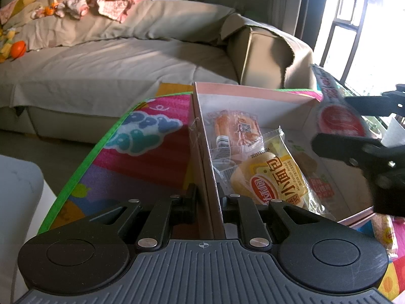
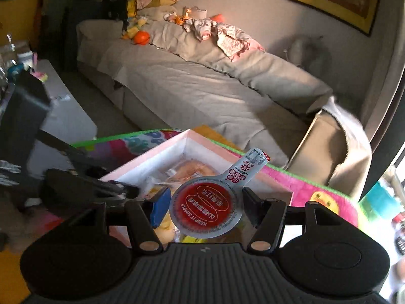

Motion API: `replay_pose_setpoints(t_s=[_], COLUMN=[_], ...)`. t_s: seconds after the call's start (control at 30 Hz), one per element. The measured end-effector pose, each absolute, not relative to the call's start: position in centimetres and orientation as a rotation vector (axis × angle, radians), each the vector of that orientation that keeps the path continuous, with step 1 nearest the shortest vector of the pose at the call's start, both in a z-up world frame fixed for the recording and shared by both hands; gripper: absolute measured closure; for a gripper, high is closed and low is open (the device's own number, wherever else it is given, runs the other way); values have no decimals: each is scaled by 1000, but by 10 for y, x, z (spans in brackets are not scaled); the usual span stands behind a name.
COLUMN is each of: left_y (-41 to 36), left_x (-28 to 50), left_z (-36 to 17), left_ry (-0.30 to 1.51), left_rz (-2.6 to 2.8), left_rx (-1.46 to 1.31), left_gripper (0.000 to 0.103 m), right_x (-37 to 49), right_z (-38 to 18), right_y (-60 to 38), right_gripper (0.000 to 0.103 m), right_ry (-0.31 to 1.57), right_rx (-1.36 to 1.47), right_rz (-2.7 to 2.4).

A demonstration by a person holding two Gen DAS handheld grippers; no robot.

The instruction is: Organize objects

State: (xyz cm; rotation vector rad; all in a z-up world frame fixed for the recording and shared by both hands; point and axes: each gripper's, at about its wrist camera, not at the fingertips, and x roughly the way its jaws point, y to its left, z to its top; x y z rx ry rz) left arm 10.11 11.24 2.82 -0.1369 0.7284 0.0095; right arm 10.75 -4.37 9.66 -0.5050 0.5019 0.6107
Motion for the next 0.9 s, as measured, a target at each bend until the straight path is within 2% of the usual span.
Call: replay_pose_setpoints(t_s=[0.07,0.2,0.37,0.53,0.7,0.9], left_y=[112,112,112,111,109,110], left_x=[101,101,101,103,104,102], left_z=[28,28,28,29,30,30], left_ry=[728,728,729,737,745,743], left_rz=[9,10,10,15,22,25], left_rx=[-137,-136,-137,-120,-106,-95], left_gripper=[87,87,87,88,88,89], right_x=[115,114,93,72,49,22], right_z=[95,96,95,86,68,40], right_y=[-45,-57,-84,-135,-191,-233], right_gripper=[41,27,19,16,6,1], right_ry=[517,537,554,621,695,806], right_rx=[-495,-450,-418,-312,-222,-36], right_rz=[604,591,562,455,276,190])
